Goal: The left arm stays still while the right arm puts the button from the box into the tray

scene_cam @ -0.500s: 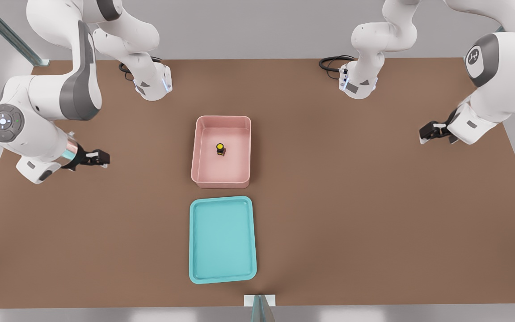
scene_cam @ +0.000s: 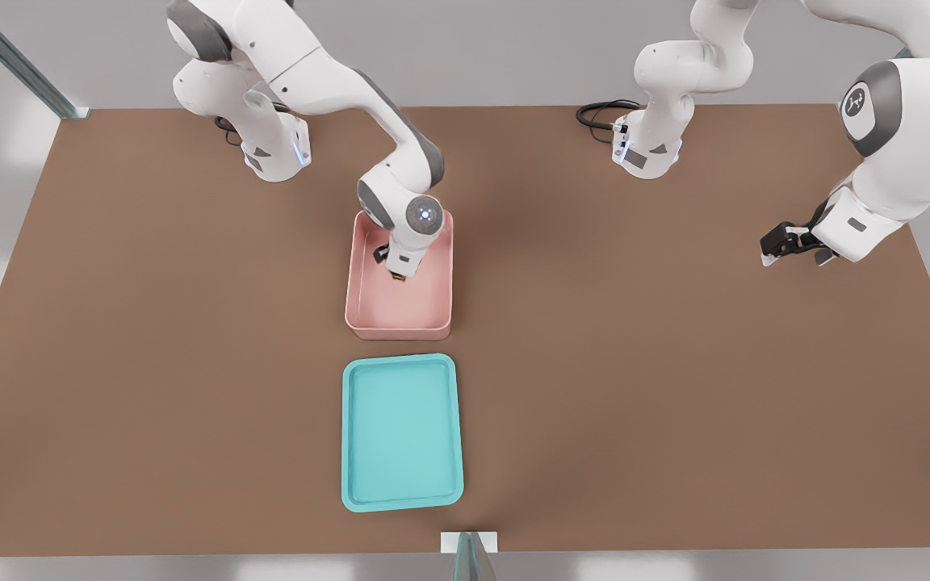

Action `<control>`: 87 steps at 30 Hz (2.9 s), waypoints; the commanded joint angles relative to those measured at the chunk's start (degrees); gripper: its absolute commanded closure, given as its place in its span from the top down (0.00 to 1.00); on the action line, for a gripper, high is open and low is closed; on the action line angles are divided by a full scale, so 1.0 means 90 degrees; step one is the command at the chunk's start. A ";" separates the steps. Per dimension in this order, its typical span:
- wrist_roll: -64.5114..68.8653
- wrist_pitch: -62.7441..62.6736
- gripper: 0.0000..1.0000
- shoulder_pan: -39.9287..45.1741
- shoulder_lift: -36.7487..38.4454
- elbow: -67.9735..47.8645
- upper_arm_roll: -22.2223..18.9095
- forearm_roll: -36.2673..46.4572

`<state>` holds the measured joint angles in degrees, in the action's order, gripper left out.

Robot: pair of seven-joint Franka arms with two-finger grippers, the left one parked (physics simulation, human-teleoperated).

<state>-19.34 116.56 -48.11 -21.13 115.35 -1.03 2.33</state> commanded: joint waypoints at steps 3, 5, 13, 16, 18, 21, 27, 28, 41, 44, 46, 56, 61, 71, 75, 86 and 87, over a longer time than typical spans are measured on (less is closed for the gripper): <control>-0.5332 0.2274 1.00 -0.0123 0.0102 0.0787 -0.0022 0.0191; -0.5185 0.2332 1.00 -0.0123 0.0131 0.0972 -0.0022 0.0181; -0.5146 0.3319 0.99 -0.0202 -0.0103 0.1383 -0.0022 0.0386; -0.4902 0.3543 0.99 -0.0192 -0.0162 0.1549 -0.0022 0.0376; -0.4804 0.3680 0.99 -0.0182 -0.0201 0.1617 -0.0042 0.0347; -0.4795 0.3690 0.98 -0.0202 -0.0289 0.1617 -0.0042 0.0337; -0.4511 0.3739 0.95 -0.0202 -0.0318 0.1617 -0.0296 0.0327; -0.4463 0.3758 0.95 -0.0202 -0.0328 0.1617 -0.0325 0.0327; -0.4326 0.3582 0.79 -0.0221 -0.0142 0.1695 -0.0315 0.0327; -0.4316 0.3582 0.67 -0.0211 -0.0152 0.1695 -0.0315 0.0327; -0.4297 0.3582 0.62 -0.0211 -0.0172 0.1695 -0.0315 0.0317; -0.4209 0.3582 0.53 -0.0192 -0.0162 0.1676 -0.0315 0.0327; -0.4140 0.3582 0.46 -0.0182 -0.0142 0.1656 -0.0315 0.0327; -0.2197 0.0477 0.46 0.0520 0.0620 -0.0804 -0.0520 0.0347; -0.1396 0.0164 0.47 0.1419 -0.1538 -0.3539 -0.0520 0.0308; -0.0429 0.1717 1.00 0.1537 -0.3326 -0.5317 -0.1019 0.0327; -0.0449 0.1688 1.00 0.1537 -0.3316 -0.5317 -0.1009 0.0357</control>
<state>-37.92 129.34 -34.28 -50.97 67.55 -10.11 5.37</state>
